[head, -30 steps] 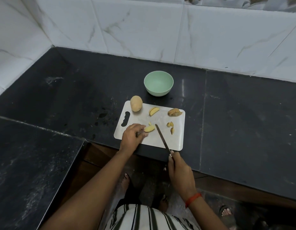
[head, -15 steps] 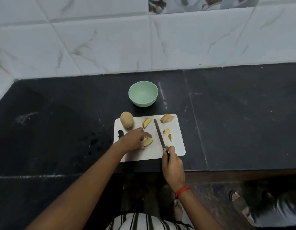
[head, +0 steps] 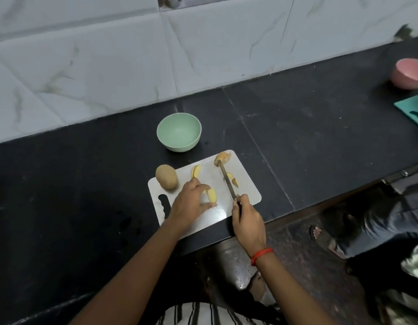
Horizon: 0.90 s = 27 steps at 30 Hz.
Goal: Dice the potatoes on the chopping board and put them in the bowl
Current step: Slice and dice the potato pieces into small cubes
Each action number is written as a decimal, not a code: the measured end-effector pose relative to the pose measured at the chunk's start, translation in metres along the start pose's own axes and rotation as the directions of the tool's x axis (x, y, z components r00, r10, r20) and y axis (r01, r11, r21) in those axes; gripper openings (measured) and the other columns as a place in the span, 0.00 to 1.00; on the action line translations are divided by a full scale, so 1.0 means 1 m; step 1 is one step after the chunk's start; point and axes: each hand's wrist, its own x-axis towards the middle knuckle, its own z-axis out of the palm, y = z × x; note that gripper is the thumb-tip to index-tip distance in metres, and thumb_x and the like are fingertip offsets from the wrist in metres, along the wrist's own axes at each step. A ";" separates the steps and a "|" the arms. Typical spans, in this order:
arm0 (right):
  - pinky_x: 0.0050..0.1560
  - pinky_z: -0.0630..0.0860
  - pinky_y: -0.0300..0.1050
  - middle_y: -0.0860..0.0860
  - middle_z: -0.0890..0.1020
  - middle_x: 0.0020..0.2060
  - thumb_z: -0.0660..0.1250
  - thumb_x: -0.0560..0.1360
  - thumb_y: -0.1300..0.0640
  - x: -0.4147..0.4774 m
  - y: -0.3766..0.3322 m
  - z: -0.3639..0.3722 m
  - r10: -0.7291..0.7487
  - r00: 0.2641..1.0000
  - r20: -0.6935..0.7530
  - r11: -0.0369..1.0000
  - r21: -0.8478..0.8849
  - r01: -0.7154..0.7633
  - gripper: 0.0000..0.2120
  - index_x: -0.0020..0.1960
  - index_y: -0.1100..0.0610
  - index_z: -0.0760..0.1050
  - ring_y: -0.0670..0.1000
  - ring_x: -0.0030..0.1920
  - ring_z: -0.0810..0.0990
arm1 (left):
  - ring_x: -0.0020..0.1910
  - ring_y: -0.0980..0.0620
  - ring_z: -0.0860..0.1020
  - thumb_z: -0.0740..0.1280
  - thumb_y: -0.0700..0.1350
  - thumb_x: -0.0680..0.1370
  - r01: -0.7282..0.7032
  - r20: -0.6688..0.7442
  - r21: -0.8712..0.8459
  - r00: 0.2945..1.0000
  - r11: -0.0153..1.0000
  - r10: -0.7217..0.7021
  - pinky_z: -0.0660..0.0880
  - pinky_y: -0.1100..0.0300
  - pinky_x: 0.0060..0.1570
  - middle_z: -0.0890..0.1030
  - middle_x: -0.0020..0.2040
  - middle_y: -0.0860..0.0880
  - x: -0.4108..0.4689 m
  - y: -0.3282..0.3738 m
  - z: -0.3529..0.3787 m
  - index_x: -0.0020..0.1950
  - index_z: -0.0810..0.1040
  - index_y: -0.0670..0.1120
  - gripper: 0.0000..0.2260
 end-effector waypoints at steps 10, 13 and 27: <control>0.35 0.76 0.54 0.51 0.79 0.47 0.53 0.84 0.51 -0.023 -0.017 0.014 -0.067 0.995 0.081 0.993 -0.092 0.074 0.05 0.53 0.50 0.64 0.61 0.37 0.79 | 0.57 0.51 0.75 0.73 0.58 0.77 -0.060 -0.271 -0.137 0.962 0.989 0.020 0.78 0.52 0.56 0.77 0.57 0.52 -0.016 -0.011 0.031 0.67 0.80 0.48 0.22; 0.34 0.74 0.52 0.52 0.79 0.45 0.53 0.84 0.51 -0.019 -0.017 0.010 -0.094 0.990 0.100 0.989 -0.105 0.105 0.05 0.53 0.51 0.65 0.62 0.37 0.79 | 0.56 0.51 0.74 0.73 0.57 0.77 -0.066 -0.275 -0.119 0.961 0.991 0.031 0.77 0.53 0.54 0.77 0.56 0.52 -0.015 -0.012 0.033 0.65 0.80 0.48 0.21; 0.33 0.66 0.50 0.54 0.75 0.45 0.52 0.84 0.54 -0.013 -0.031 0.014 -0.004 0.978 0.206 0.946 -0.317 0.071 0.06 0.57 0.54 0.65 0.64 0.38 0.80 | 0.56 0.52 0.73 0.72 0.57 0.78 -0.052 -0.283 -0.098 0.959 0.994 0.022 0.76 0.56 0.54 0.77 0.57 0.52 -0.015 -0.010 0.035 0.67 0.80 0.49 0.21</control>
